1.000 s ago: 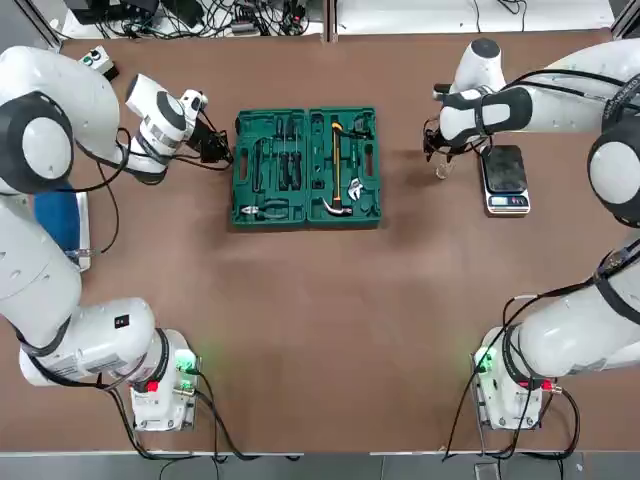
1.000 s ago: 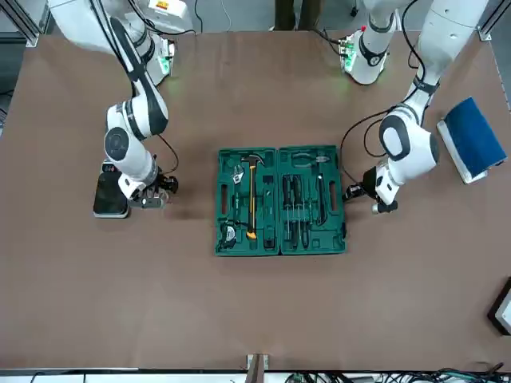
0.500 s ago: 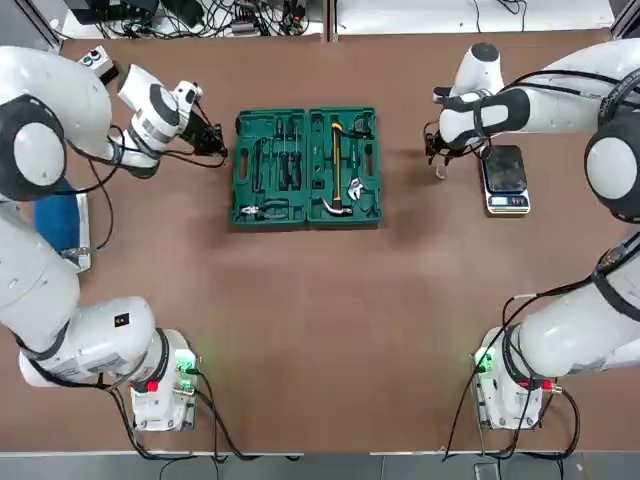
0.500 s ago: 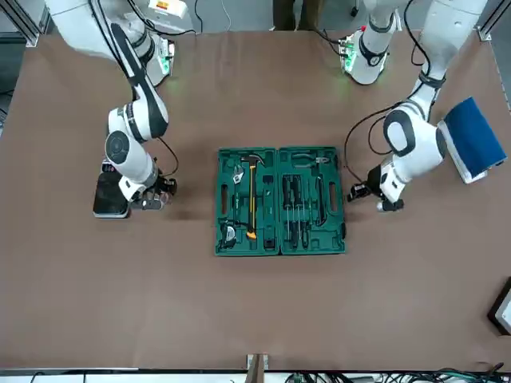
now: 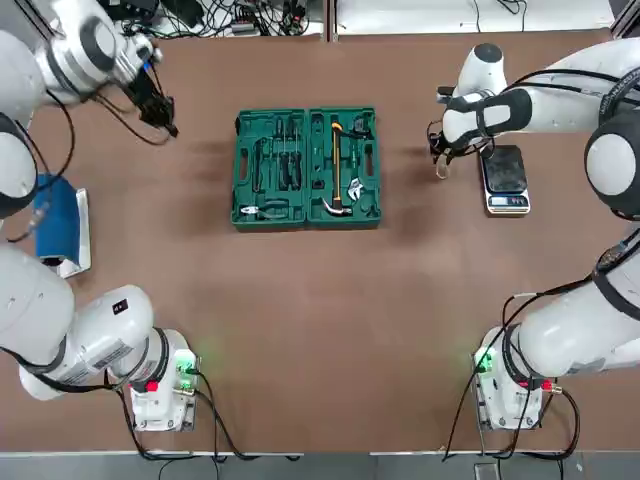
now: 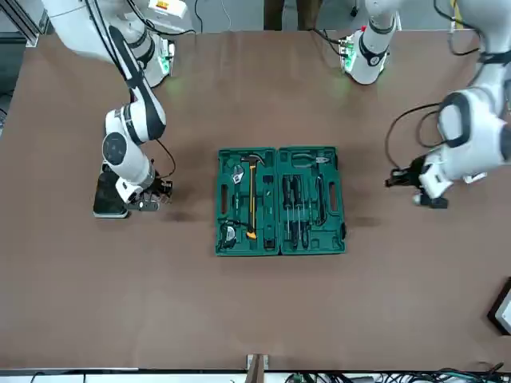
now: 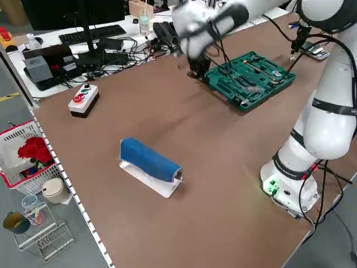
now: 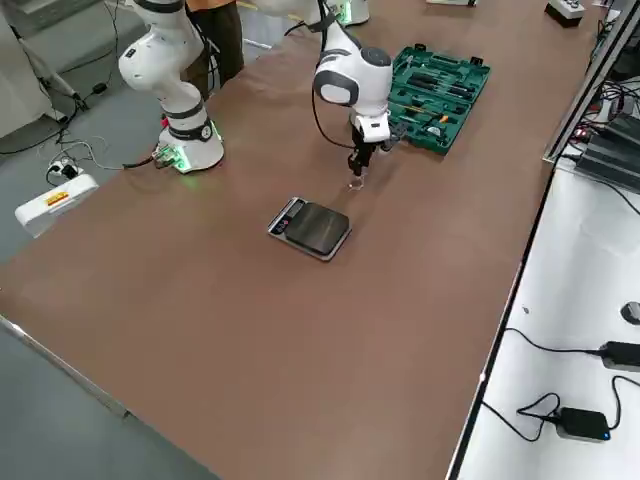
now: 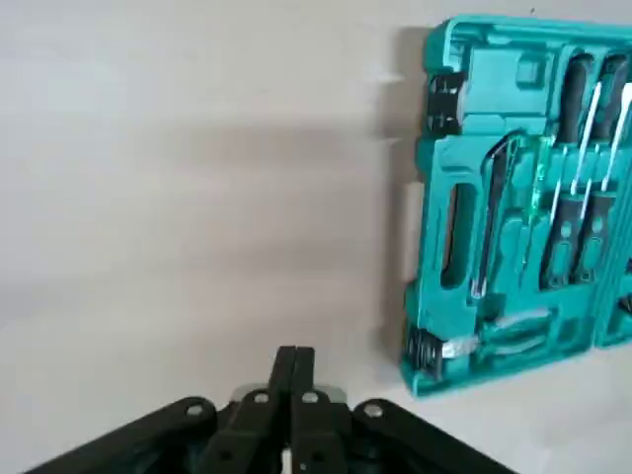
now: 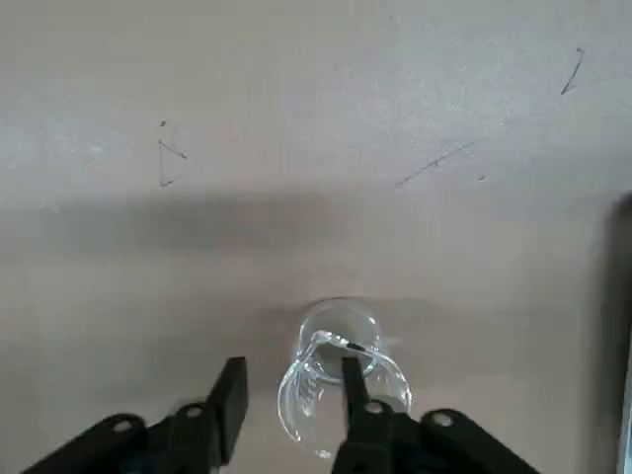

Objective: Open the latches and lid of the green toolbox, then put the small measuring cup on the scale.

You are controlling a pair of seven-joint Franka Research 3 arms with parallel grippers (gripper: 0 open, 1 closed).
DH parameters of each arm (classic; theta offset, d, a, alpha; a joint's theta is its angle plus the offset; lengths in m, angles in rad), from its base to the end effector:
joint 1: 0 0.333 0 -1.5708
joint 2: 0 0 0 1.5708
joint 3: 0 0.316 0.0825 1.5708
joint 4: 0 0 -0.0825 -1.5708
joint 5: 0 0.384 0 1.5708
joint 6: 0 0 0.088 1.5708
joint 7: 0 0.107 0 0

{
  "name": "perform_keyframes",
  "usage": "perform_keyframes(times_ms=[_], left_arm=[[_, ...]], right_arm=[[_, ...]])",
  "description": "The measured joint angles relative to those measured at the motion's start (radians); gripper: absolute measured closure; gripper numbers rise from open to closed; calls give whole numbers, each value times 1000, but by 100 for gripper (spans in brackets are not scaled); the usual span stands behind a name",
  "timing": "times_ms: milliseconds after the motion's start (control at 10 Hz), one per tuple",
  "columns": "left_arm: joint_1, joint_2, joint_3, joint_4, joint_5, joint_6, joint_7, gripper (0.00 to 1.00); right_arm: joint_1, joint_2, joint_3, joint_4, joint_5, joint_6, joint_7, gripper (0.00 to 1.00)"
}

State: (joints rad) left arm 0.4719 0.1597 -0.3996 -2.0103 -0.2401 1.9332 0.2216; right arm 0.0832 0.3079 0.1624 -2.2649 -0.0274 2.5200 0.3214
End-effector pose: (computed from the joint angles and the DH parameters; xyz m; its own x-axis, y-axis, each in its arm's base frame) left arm 0.5560 0.0286 0.3682 0.9826 -0.0670 -0.1734 -0.0115 -0.9528 0.3032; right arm 0.5170 0.1314 0.2207 0.9967 -0.0588 -0.0563 -0.0599 -0.9981 -0.0173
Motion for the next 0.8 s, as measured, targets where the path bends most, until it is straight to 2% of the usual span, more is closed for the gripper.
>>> perform_keyframes(times_ms=[100,200,300,600,700,800], left_arm=[[-1,-6,-1,98,45,-104,-45,94],[-2,-9,-1,162,77,-168,-76,92],[-3,-11,-2,213,114,-218,-104,84],[-16,-15,-8,354,189,-360,-193,41],[-45,-17,11,400,200,-387,-203,28],[-104,-20,63,440,212,-399,-207,15]], right_arm=[[0,2,0,0,0,1,0,62],[0,3,0,0,0,2,0,67],[0,4,0,0,-1,2,0,71],[-1,7,0,0,-1,3,0,83],[-1,7,0,0,-1,3,0,88],[-1,7,0,0,-1,3,0,91]])
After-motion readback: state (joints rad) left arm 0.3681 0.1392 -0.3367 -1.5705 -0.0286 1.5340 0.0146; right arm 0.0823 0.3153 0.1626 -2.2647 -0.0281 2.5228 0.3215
